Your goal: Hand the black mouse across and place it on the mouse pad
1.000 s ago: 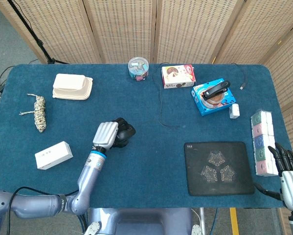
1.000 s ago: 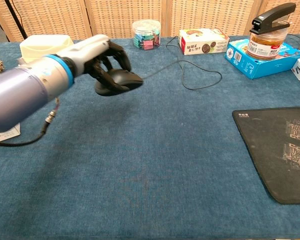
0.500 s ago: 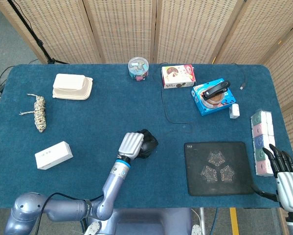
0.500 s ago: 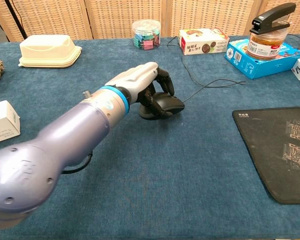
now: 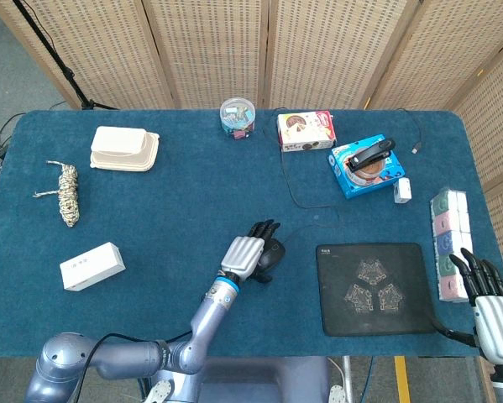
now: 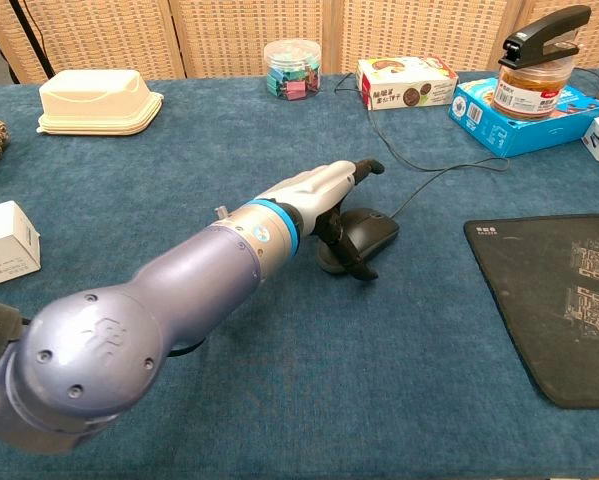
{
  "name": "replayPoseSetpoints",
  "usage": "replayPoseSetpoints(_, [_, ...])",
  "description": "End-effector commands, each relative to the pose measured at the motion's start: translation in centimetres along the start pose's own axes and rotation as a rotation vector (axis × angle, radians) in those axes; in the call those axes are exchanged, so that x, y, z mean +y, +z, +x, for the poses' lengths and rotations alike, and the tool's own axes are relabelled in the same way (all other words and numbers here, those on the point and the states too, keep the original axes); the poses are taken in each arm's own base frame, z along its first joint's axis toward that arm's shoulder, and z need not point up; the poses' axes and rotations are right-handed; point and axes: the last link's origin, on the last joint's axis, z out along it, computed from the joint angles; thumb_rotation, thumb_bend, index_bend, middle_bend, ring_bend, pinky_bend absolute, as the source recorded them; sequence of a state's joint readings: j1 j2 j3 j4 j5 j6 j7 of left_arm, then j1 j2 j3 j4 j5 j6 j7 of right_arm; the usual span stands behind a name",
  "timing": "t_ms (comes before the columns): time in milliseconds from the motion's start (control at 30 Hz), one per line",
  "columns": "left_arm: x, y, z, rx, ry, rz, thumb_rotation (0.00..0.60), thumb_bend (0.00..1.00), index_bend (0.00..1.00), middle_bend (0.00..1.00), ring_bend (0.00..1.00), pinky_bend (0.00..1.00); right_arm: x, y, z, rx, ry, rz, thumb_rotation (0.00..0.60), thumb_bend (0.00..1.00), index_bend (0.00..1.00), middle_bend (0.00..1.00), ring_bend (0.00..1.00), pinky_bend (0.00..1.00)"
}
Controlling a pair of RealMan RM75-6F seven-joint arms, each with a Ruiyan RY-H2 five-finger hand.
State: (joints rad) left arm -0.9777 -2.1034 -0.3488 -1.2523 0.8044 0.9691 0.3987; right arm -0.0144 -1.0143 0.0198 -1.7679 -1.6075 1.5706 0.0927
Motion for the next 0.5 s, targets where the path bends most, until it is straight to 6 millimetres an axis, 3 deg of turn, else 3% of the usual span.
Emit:
replayPoseSetpoints(33, [0.1,-0.7,1.4,0.030,-0.048,-0.030,0.600,0.06,0.00,0.00,0.00,0.10,0.0,0.0,0.1,0.003,0.001,0.000,0.600,0.00,0.00,0.00,0.00,0.00])
replayPoseSetpoints(333, [-0.9,-4.1,7.1,0.157,-0.080,-0.113,0.600,0.05,0.00,0.00,0.00,0.03,-0.1,-0.1,-0.2,-0.002,-0.008,0.002,0.600,0.00,0.00,0.00,0.00,0.00])
replayPoseSetpoints(500, [-2.2,-6.4,11.5,0.235,-0.059,-0.124,0.600,0.05,0.00,0.00,0.00,0.01,-0.4,-0.1,-0.5,-0.007,-0.021,0.005,0.600,0.00,0.00,0.00,0.00,0.00])
